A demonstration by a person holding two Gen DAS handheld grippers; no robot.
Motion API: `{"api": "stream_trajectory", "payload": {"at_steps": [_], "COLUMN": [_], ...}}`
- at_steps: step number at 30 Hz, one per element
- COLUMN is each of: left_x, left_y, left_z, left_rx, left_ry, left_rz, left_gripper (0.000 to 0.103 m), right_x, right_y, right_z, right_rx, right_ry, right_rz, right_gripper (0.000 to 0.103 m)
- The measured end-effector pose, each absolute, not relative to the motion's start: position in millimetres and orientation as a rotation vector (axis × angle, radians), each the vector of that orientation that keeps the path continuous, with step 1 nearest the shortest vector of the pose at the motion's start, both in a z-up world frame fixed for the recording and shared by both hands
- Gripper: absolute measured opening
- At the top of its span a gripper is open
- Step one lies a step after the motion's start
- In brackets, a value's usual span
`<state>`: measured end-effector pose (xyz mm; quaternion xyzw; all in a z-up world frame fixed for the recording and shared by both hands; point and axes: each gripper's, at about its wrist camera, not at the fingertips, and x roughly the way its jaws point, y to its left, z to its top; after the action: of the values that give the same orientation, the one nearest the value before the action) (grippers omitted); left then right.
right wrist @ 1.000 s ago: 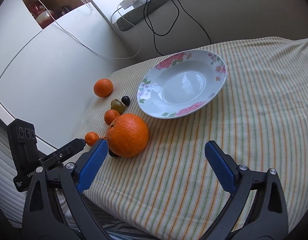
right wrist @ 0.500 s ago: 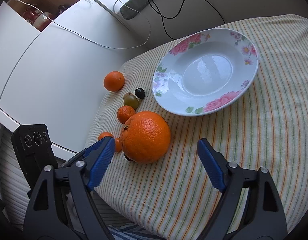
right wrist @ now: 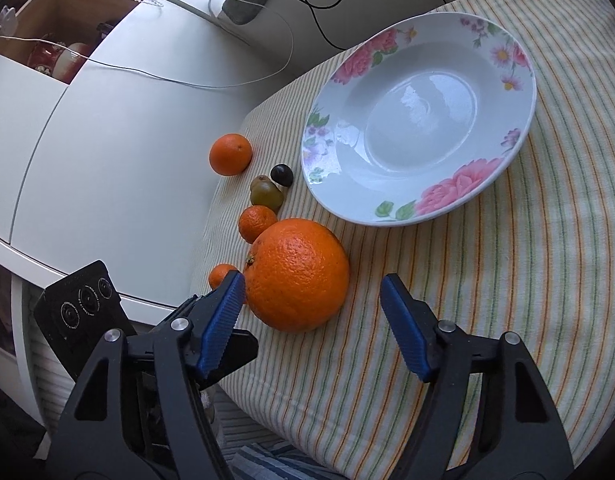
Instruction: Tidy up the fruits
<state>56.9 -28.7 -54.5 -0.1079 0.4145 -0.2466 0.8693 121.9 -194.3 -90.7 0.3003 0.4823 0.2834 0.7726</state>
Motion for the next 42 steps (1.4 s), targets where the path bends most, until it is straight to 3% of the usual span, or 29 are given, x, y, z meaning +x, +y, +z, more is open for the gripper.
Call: {"api": "stream_trajectory", "payload": {"at_steps": [11,21,42], "left_x": [67.2,73.5,66.1], "left_y": [-31.8,-29.2,-32.4], "left_z": [-62.7,-68.6,-52.0], "left_rx": [-0.217,-0.233,-0.229], "left_ry": [0.887,0.896,0.857], "left_rz": [-0.52,-0.513,-0.482], "left_gripper": [0.077,0.071,0.07], "right_x": [130.0,134.0,127.5], "right_y": [-184.9,-181.4,-174.3], "right_z": [-96.4,-96.8,-84.7], "right_rx": [0.652,0.648,0.621], "right_ry": [1.078,1.088,1.05], "right_rz": [0.637,0.664,0.665], "right_gripper": [0.073,0.058,0.057]}}
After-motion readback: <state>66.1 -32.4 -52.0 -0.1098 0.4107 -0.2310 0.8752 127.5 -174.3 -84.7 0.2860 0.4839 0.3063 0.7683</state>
